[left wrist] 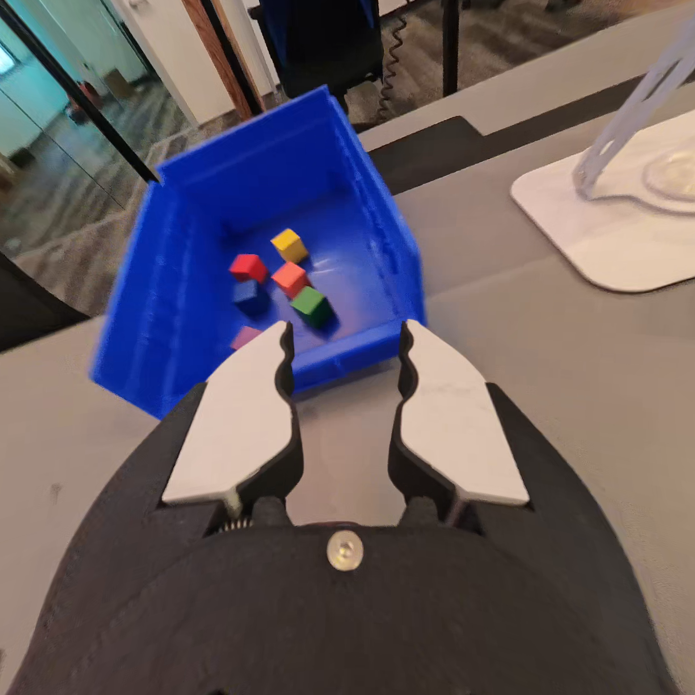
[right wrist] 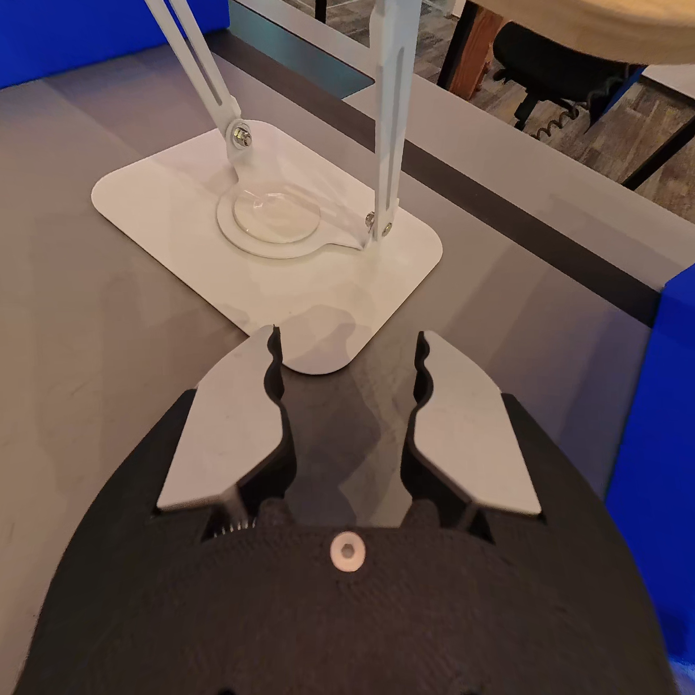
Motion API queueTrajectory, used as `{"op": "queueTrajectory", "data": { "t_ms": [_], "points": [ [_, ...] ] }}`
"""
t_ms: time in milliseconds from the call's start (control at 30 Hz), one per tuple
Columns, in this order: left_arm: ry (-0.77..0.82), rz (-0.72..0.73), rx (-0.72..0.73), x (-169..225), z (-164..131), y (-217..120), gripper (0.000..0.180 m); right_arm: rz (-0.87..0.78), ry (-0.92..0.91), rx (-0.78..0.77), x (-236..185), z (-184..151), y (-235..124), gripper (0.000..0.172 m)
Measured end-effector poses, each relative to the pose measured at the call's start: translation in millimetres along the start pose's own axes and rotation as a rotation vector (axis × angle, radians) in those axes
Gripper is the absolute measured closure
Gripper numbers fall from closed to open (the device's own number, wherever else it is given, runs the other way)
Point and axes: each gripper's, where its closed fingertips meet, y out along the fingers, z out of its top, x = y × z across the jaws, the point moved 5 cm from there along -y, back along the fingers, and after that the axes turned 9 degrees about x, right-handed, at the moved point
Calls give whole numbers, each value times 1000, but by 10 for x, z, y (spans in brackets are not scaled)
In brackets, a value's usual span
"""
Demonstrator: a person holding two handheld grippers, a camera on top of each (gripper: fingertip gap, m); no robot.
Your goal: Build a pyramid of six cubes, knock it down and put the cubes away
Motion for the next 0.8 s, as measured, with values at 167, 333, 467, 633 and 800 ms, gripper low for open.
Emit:
{"op": "queueTrajectory", "data": {
  "t_ms": [167,333,467,633,800],
  "points": [
    [158,-243,-133,-330,74,246,138,29,-5,-10,-29,-7,8,106],
    [336,-396,-312,-430,-56,698,139,47,11,-12,-32,-16,-13,108],
    [459,-457,-434,-438,-142,962,138,62,25,-16,-28,-21,-18,109],
    [456,-539,-554,-440,-286,1182,141,85,21,-22,-50,-25,-15,110],
    [474,-562,-662,-451,-418,1296,146,98,17,-27,-64,-30,-10,111]
  ]
}}
